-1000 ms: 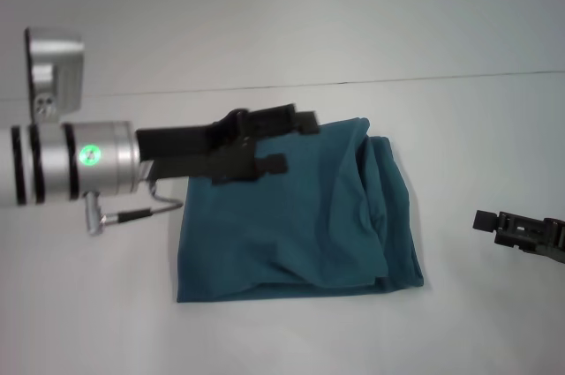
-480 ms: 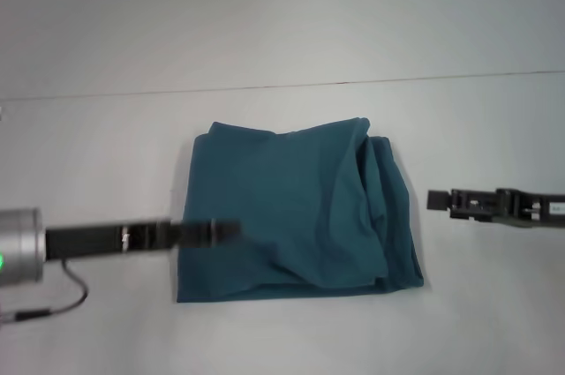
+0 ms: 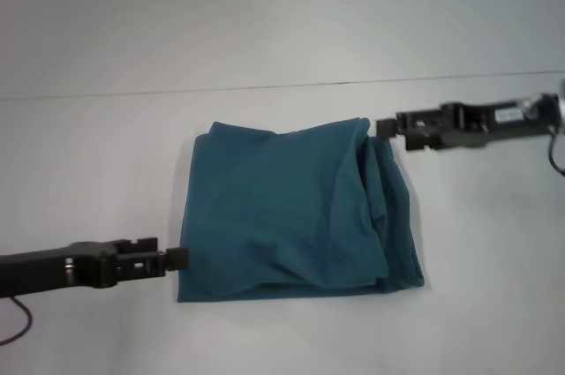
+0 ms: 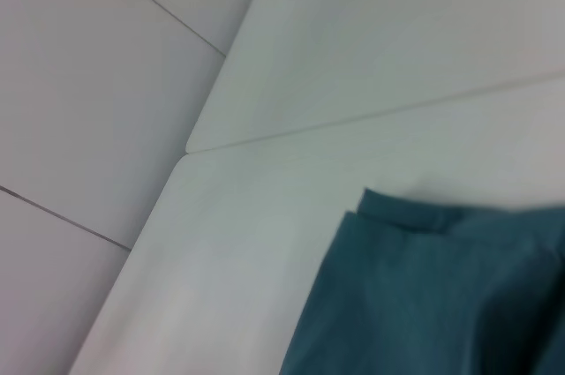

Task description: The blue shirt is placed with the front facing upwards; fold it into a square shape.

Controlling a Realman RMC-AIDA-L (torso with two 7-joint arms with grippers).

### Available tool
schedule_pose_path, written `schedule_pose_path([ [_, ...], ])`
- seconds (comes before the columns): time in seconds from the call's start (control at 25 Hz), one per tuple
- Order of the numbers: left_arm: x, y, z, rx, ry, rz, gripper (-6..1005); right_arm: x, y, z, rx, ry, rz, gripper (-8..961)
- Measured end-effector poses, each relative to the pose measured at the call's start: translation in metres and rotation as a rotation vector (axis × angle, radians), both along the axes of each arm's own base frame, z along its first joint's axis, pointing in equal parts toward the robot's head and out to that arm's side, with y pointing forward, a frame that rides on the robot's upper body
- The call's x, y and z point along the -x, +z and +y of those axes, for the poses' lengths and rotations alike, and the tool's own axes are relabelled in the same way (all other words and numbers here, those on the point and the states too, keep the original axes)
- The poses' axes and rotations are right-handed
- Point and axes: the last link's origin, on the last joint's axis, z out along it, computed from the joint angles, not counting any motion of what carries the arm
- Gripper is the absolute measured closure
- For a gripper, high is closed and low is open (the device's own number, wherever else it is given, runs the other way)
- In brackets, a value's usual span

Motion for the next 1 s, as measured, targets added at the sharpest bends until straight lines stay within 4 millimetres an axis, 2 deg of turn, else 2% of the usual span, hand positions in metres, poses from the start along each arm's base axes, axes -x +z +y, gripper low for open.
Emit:
schedule_pose_path([
  [0.08, 0.003, 0.006, -0.003, -0.021, -0.006, -0.002, 52, 0.017, -0.003, 0.014, -0.002, 0.058, -0.08, 7],
  [0.12, 0.004, 0.008, -0.004, -0.029, -0.005, -0.006, 52, 0.017, -0.003, 0.014, -0.002, 0.058, -0.08, 7],
  [0.36, 0.006, 0.016, -0.005, -0.063, -0.004, -0.022, 52, 0.037, -0.019, 0.044, -0.03, 0.112, -0.372, 7],
  [0.52, 0.007, 0.017, -0.005, -0.068, -0.003, -0.022, 53, 0.064, -0.032, 0.059, -0.045, 0.116, -0.433, 7],
  [0.72, 0.008, 0.021, -0.004, -0.093, 0.009, -0.035, 53, 0.092, -0.051, 0.063, -0.041, 0.126, -0.411, 7],
  [0.84, 0.009, 0.024, -0.003, -0.112, 0.012, -0.046, 53, 0.095, -0.065, 0.06, -0.005, 0.086, -0.396, 7],
  [1.0, 0.007, 0.026, -0.002, -0.132, 0.009, -0.064, 53, 0.089, -0.081, 0.05, 0.073, -0.016, -0.346, 7],
])
